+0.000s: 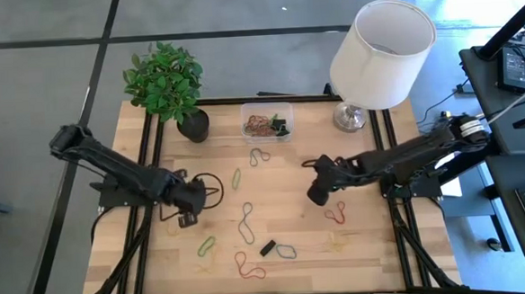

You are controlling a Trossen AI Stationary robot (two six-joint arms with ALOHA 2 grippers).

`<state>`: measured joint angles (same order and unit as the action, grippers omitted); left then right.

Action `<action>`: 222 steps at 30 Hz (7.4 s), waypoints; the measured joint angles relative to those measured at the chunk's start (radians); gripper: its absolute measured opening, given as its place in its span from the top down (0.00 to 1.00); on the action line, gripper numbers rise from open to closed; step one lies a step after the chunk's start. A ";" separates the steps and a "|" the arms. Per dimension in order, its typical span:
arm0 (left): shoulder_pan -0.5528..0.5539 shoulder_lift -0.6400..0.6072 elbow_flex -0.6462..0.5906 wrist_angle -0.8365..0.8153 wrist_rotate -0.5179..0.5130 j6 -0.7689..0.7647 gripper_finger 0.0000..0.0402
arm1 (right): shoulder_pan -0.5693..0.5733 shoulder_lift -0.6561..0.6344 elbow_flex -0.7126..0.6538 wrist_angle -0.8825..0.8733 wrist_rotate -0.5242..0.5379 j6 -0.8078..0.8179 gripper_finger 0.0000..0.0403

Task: Pick and place rubber bands into bin
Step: Put the yellow rubber band into the transparent bin, then put the blue rubber band into the transparent bin

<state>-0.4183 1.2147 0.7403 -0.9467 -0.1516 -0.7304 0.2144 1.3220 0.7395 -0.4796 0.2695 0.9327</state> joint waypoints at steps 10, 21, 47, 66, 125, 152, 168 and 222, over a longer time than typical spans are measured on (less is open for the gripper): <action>-0.134 0.137 0.001 -0.004 0.254 -0.394 0.73 | 0.051 -0.030 -0.013 -0.014 0.000 -0.110 0.90; -0.222 0.246 0.001 0.003 0.352 -0.572 0.55 | 0.079 -0.030 -0.013 -0.015 0.000 -0.179 0.90; -0.247 0.416 0.031 0.117 0.342 -0.594 0.99 | 0.140 -0.030 -0.013 0.025 0.000 -0.153 0.90; -0.021 0.416 0.457 0.094 -0.230 -0.291 0.99 | 0.246 -0.029 -0.013 0.036 0.023 -0.166 0.90; 0.570 0.601 0.505 1.081 -0.222 0.746 0.87 | 0.117 -0.299 -0.202 -0.018 0.065 0.051 0.90; 0.034 0.581 0.352 0.471 -0.168 0.151 1.00 | 0.242 -0.187 -0.115 0.170 -0.002 -0.172 0.99; -0.101 0.284 0.048 0.527 -0.125 0.197 1.00 | 0.348 0.509 0.520 -0.046 -0.005 -0.445 0.93; 0.368 -0.253 -0.456 1.015 0.030 0.691 1.00 | -0.131 0.547 0.782 -0.243 0.067 -0.587 1.00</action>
<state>-0.0503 0.9615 0.2848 0.0684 -0.1219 -0.0393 0.0837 1.8691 1.5215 -0.7228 0.3367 0.3461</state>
